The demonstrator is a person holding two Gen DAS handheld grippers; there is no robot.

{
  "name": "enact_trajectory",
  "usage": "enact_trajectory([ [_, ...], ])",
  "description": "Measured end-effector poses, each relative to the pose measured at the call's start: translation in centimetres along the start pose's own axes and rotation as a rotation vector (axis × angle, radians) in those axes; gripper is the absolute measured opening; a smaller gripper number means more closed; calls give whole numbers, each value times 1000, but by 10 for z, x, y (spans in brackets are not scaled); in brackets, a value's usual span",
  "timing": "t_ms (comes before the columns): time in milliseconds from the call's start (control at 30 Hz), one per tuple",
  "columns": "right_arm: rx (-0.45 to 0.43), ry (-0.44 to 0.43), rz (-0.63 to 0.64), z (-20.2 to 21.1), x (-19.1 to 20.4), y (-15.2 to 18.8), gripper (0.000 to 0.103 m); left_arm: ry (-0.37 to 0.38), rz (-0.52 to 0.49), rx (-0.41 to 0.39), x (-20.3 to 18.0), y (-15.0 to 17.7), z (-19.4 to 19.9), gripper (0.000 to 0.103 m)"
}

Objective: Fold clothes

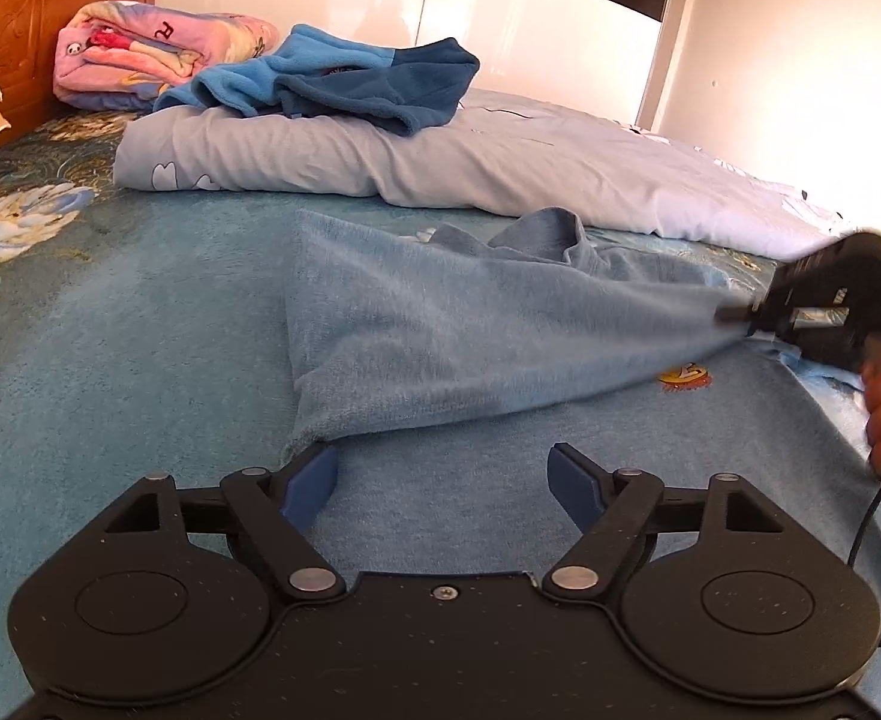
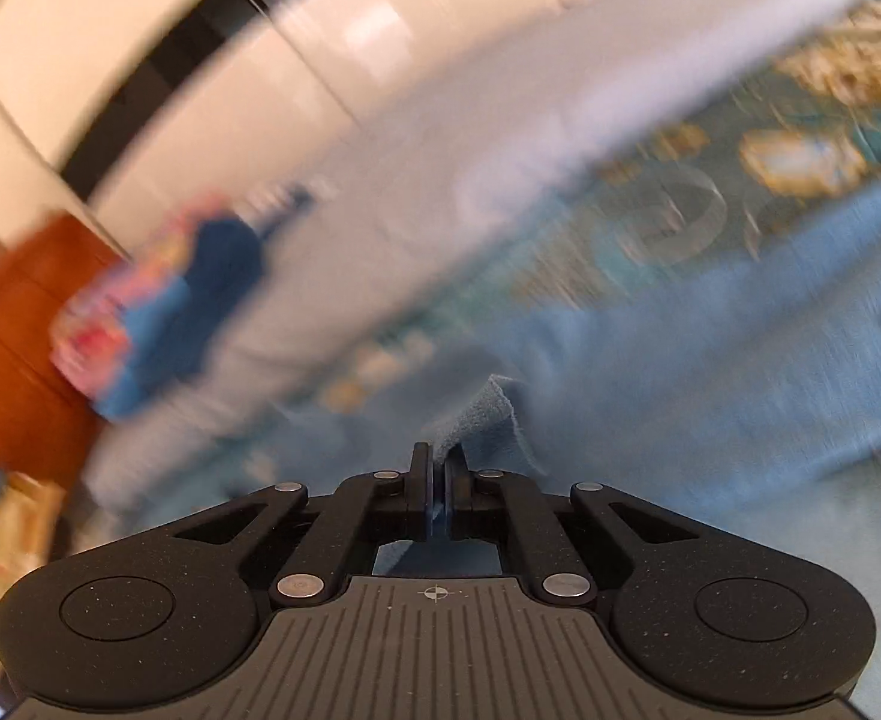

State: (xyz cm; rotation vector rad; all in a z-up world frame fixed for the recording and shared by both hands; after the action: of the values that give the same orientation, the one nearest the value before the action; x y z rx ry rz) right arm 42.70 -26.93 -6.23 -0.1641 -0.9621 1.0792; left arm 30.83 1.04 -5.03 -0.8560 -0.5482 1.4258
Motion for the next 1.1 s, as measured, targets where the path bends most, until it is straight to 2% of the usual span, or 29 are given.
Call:
enact_trajectory([
  [133, 32, -11, -82, 1, -14, 3, 3, 13, 21, 7, 5, 0, 7, 76],
  [200, 21, -12, -75, 13, -16, 2, 3, 21, 23, 9, 7, 1, 12, 76],
  [300, -22, -12, -15, 47, -19, -1, 3, 22, 30, 1, 13, -1, 22, 77],
  [433, -132, 80, 13, 106, -58, -7, 4, -9, 54, -16, 30, -3, 38, 79],
  [500, -187, 172, -45, 128, -95, -18, 9, -35, 76, -26, 41, -5, 44, 79],
  [533, -214, 220, -83, 139, -114, -23, 27, -49, 88, -31, 46, -7, 46, 79],
  [567, -243, 266, -143, 149, -136, -27, 37, -59, 103, -35, 50, -8, 48, 80],
  [700, -332, 336, -334, 171, -198, -41, 37, -90, 151, -41, 64, -14, 50, 80],
  [767, -349, 366, -364, 171, -214, -46, 35, -101, 157, -39, 64, -15, 48, 80],
  [933, -359, 363, -340, 160, -225, -66, 38, -88, 147, -29, 57, -17, 45, 80],
  [1000, -363, 352, -329, 157, -223, -71, 31, -79, 135, -24, 53, -16, 44, 80],
  [1033, -358, 334, -344, 156, -223, -72, 14, -73, 135, -25, 52, -16, 45, 80],
  [1067, -359, 314, -349, 157, -221, -73, 8, -68, 134, -25, 51, -16, 46, 80],
  [1100, -373, 291, -336, 161, -216, -73, 7, -64, 136, -27, 51, -16, 48, 80],
])
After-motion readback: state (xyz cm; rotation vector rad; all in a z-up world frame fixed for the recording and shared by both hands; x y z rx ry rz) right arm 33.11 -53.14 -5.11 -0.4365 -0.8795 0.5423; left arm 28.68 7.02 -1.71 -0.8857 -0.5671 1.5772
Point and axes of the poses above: each gripper's, at about its wrist camera, not at the fingertips, and z roughly against the way its jaws point, x to its left, y to its underside, the point moved 5 cm from there along -z, roughly the way its jaws point, and after that the axes turned 1 degree about -y, right-handed, at the moved point
